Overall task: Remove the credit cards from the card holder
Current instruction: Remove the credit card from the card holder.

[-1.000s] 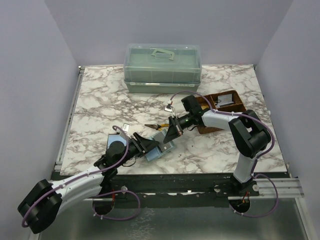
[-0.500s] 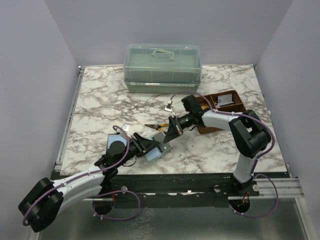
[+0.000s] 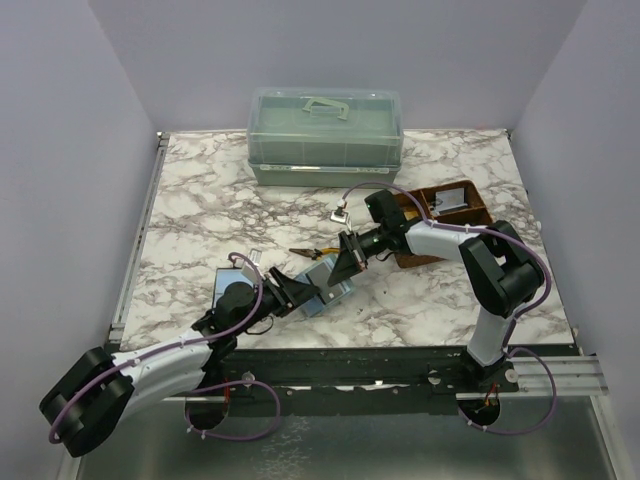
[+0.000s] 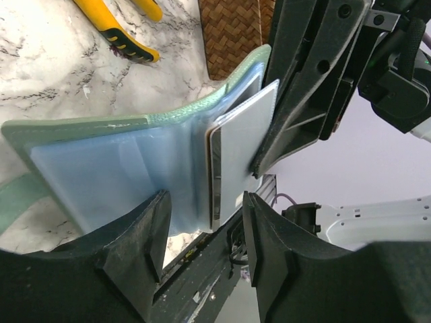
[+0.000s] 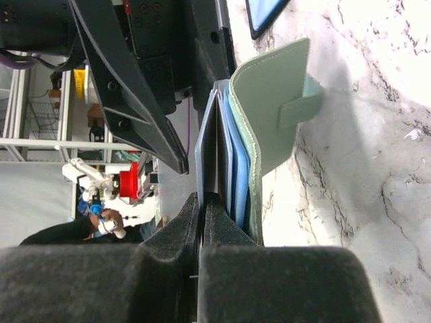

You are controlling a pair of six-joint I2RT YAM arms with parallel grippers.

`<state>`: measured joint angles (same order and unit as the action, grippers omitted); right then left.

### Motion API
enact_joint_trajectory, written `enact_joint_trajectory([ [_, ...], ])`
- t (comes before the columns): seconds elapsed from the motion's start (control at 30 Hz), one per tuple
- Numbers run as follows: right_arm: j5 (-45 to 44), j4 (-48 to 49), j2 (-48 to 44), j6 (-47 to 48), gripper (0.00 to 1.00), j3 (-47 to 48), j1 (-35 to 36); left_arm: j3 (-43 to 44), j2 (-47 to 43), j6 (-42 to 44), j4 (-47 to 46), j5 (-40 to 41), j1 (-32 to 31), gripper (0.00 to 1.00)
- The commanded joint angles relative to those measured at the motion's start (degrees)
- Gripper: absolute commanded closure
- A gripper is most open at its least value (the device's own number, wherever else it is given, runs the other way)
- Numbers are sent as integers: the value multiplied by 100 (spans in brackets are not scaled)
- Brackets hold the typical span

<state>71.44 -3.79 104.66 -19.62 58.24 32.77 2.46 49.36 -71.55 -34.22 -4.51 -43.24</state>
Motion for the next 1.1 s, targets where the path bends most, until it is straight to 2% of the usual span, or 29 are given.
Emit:
enact_joint_trajectory([
  [0.0,769,501,-201,-343,100,-118,-17,137,224,331,-234,34,0,47],
  [0.27,778,600,-143,-432,100,-155,-17,219,413,311,-802,-103,-3,56],
  [0.37,762,550,-93,-404,100,-130,-17,220,416,278,-894,-137,0,66],
  [0.53,636,391,-69,-254,100,-82,-21,211,369,240,-929,-138,-7,72],
  [0.7,490,172,-26,-118,100,-22,-21,123,175,178,-929,-121,0,70],
  [0.9,-87,-177,-17,128,100,63,-25,-191,-498,-159,-627,32,9,52],
  [1.07,-510,-315,-25,240,100,92,-34,-220,-1153,-301,-65,135,9,51],
])
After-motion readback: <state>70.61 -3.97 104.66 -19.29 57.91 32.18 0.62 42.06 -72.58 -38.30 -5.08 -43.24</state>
